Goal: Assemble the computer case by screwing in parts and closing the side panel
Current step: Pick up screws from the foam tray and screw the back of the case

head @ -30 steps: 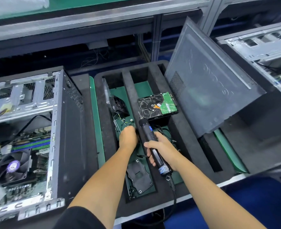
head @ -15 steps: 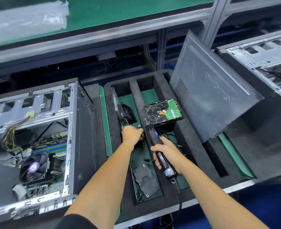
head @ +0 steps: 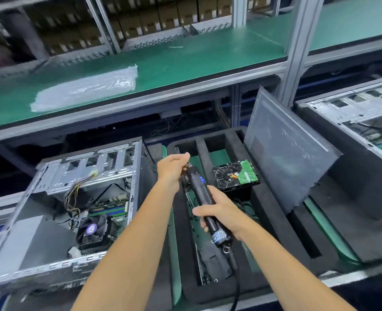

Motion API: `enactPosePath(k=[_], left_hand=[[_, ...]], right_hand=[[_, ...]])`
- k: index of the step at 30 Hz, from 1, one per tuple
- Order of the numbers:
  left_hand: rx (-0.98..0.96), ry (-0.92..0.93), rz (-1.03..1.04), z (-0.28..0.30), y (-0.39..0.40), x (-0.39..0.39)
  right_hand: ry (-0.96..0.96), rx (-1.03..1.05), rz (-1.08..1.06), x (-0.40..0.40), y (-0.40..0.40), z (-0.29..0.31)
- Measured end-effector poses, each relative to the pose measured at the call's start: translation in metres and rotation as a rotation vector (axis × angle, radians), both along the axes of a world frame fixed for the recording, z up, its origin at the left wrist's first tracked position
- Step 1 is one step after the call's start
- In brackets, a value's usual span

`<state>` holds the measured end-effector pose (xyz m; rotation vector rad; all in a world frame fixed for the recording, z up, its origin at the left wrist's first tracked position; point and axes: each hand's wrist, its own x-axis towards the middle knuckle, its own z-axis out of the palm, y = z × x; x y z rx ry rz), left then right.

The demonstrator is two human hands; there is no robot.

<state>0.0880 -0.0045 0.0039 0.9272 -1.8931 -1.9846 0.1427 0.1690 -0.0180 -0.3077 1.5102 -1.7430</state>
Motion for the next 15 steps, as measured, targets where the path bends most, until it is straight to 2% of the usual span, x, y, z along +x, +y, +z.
enactPosePath(k=[9,12,15], left_hand=[[0.016,0.094,-0.004,0.045,-0.054,0.048],[-0.030,0.071,-0.041,0.058,-0.082,0.068],[-0.105,0.001,-0.164,0.073,-0.116,0.095]], right_hand=[[0.133,0.041,0.068,0.034,-0.033,0.045],[0.183,0.094,0.093,0.052,-0.050,0.055],[0.263,0.148,0.144,0.076,-0.069,0.067]])
